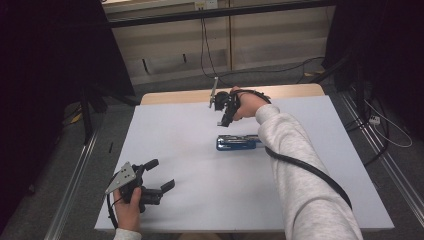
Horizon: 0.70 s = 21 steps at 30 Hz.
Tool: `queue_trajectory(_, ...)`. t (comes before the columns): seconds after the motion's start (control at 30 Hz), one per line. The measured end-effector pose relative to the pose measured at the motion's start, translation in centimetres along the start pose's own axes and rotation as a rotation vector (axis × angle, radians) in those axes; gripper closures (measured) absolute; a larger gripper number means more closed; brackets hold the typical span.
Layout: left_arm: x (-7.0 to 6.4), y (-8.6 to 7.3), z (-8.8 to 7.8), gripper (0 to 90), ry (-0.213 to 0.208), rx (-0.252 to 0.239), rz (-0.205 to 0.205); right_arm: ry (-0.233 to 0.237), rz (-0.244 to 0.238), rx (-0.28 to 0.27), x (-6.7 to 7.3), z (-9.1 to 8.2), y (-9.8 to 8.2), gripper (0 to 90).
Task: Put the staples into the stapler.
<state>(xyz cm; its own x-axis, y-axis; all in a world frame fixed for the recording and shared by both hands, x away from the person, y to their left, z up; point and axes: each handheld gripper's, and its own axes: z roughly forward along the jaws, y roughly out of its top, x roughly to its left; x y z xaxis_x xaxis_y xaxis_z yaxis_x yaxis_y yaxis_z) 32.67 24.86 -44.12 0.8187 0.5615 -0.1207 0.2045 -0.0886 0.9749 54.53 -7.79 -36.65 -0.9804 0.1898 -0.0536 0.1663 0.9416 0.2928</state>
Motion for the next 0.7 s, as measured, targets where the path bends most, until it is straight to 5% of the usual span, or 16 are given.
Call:
queue_trajectory(0.57, 0.1, 0.1, 0.1, 2.2, 0.009, 0.005, 0.024, 0.030, 0.003, -0.022, 1.0, -0.4, -0.3, 78.3)
queue_trajectory(0.7, 0.0, 0.0, 0.1, 2.2, 0.000, 0.006, 0.001, 0.038, 0.000, -0.030, 1.3, -0.4, -0.3, 78.3)
